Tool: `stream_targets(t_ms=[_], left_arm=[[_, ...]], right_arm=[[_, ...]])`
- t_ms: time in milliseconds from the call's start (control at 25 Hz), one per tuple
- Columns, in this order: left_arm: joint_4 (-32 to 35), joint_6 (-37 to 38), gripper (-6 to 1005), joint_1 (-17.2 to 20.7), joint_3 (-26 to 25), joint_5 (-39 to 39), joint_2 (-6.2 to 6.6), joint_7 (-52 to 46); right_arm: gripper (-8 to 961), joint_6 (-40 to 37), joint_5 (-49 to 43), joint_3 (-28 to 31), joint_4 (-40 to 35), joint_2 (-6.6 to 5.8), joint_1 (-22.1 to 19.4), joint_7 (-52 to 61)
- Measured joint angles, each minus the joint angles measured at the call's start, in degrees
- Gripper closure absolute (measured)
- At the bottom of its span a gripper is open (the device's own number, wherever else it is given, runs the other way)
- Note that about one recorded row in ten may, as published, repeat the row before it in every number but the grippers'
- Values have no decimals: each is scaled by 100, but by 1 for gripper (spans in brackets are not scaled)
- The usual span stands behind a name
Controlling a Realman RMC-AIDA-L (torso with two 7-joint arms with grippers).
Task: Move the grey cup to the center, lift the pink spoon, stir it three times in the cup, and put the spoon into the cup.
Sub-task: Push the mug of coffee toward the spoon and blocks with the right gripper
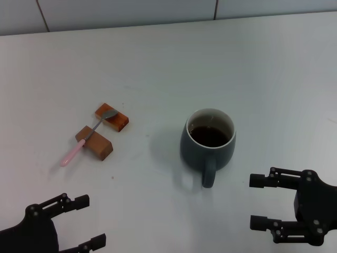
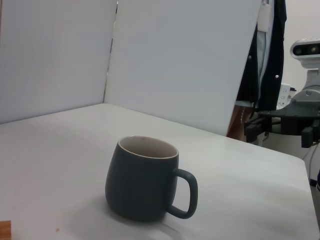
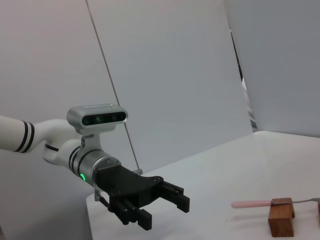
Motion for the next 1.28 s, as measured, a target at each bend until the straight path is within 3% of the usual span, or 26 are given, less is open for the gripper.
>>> stream_targets(t_ms=[440,760,1000,1160,1280], left_arm=[[0,0,205,-4,0,0,0,0],[0,-3,209,-23,0,-2,0,8],[0,-4,212,-58,0,-5,0,30],[0,0,214,-121,0,-4,0,48],[0,0,215,-154,0,-3,3,51]], right_arm=[[188,65,140,1,63,0,-6,-88],[202,393,2382,372,1344,-28,-403,-2128],[371,512,3096,746,2854,-57,-295,-3895],[622,824,3068,670,3834,-64,-14,-5165],[716,906,3016,660,4124,-64,104,-5429]])
